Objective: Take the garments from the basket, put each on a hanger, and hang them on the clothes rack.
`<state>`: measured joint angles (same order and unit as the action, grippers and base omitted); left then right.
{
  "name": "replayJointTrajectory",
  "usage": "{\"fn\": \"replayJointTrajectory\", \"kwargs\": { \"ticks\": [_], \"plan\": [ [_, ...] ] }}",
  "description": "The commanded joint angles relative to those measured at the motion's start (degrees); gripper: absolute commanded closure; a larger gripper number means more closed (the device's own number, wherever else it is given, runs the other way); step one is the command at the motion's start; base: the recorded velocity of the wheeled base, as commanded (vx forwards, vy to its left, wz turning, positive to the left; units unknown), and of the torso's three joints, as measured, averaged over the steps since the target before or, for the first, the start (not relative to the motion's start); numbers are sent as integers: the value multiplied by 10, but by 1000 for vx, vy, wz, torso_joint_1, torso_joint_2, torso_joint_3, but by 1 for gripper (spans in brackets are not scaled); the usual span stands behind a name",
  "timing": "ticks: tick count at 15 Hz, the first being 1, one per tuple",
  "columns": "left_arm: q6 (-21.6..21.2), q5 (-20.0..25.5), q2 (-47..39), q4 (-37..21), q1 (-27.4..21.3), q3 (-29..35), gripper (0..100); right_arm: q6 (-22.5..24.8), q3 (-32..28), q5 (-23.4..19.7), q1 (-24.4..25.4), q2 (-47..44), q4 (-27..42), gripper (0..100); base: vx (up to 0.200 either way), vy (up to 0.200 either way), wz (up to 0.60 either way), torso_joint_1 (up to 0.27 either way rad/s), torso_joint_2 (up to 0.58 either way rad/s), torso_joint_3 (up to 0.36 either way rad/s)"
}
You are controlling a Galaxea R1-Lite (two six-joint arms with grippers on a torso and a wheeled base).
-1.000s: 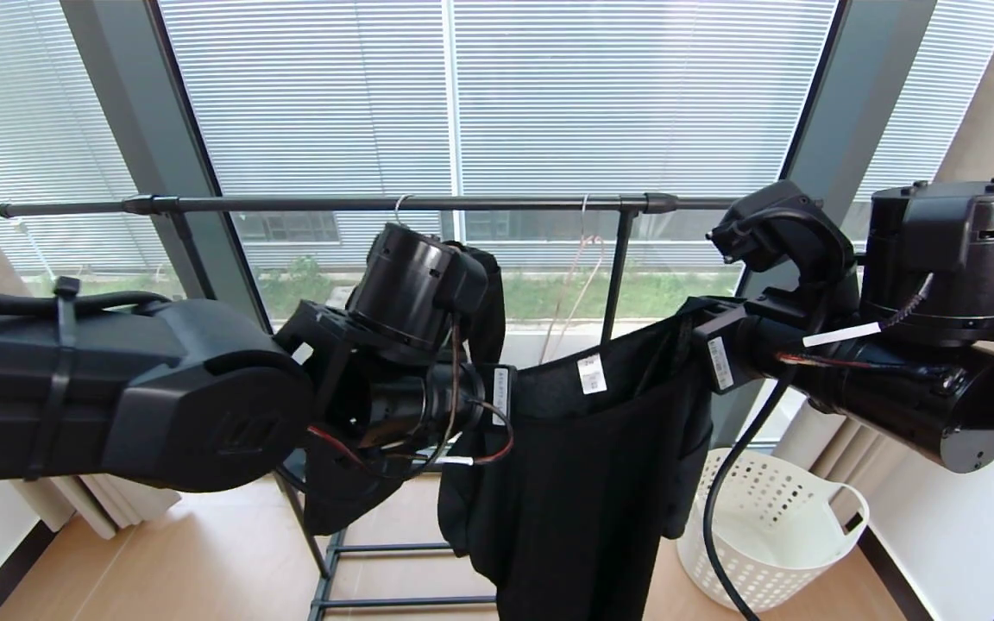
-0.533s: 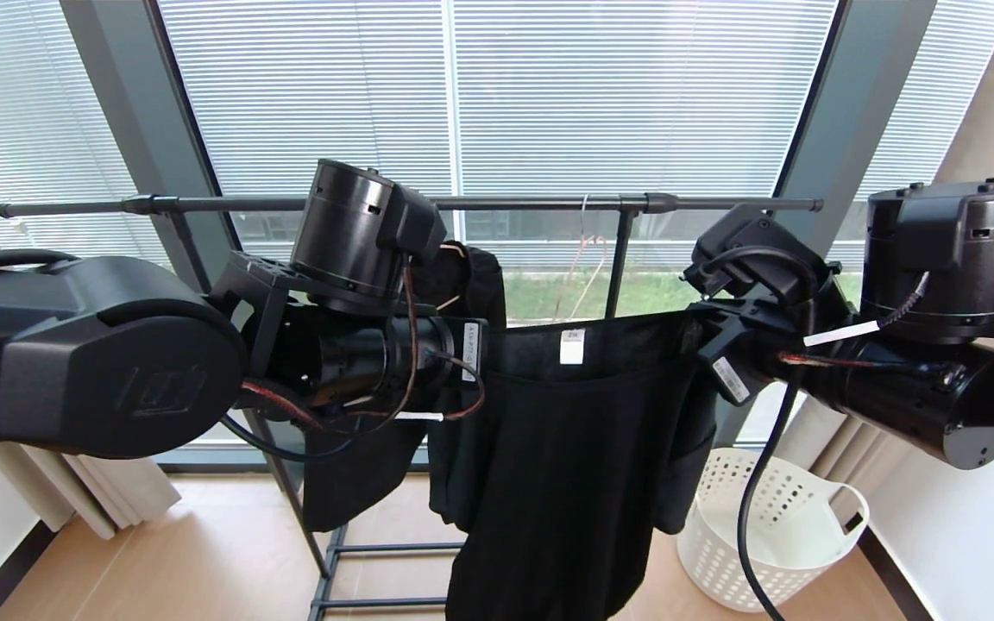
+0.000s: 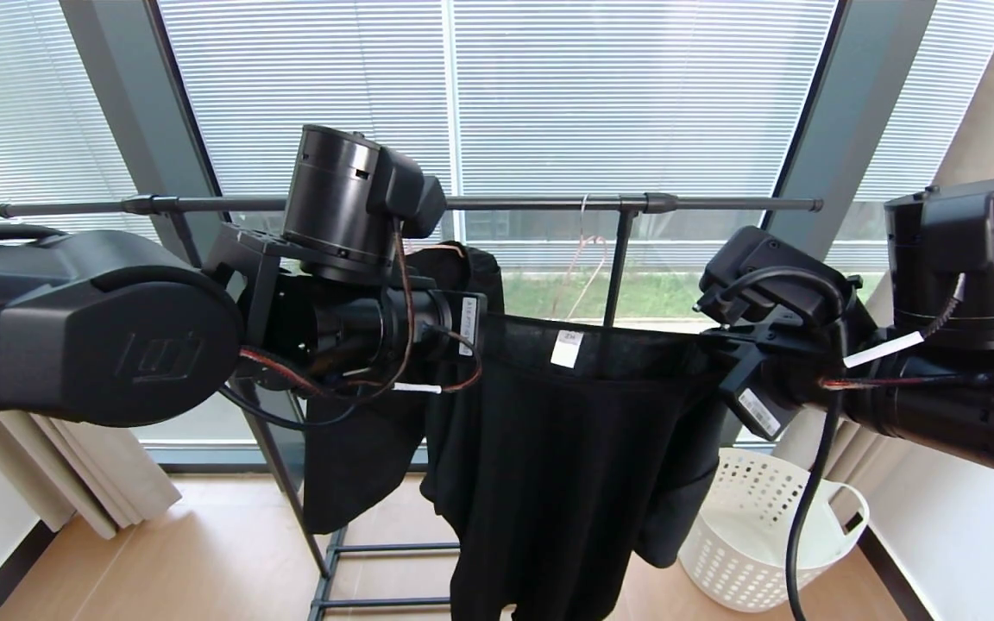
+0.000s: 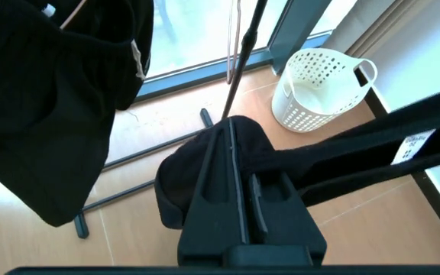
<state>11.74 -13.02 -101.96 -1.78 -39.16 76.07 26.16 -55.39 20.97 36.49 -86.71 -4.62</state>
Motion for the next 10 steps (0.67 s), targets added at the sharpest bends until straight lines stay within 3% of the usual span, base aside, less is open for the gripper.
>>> {"fn": "replayJointTrajectory", "kwargs": {
  "ticks": [1, 4, 7, 10],
  "plan": [
    [0, 2, -17, 0, 3, 17, 100, -12, 12, -1, 10, 25, 15, 100, 0, 0, 0, 0, 0, 0],
    [1, 21, -39, 0, 3, 56, 100, -48, 15, -13, 49, 41, 42, 100, 0, 0, 0, 0, 0, 0],
    [2, 51, -68, -2, 3, 134, 100, -102, 16, -30, 90, 51, 64, 100, 0, 0, 0, 0, 0, 0],
    [0, 75, -77, -1, 0, 157, 100, -163, 16, -36, 149, 49, 80, 100, 0, 0, 0, 0, 0, 0]
  ]
}}
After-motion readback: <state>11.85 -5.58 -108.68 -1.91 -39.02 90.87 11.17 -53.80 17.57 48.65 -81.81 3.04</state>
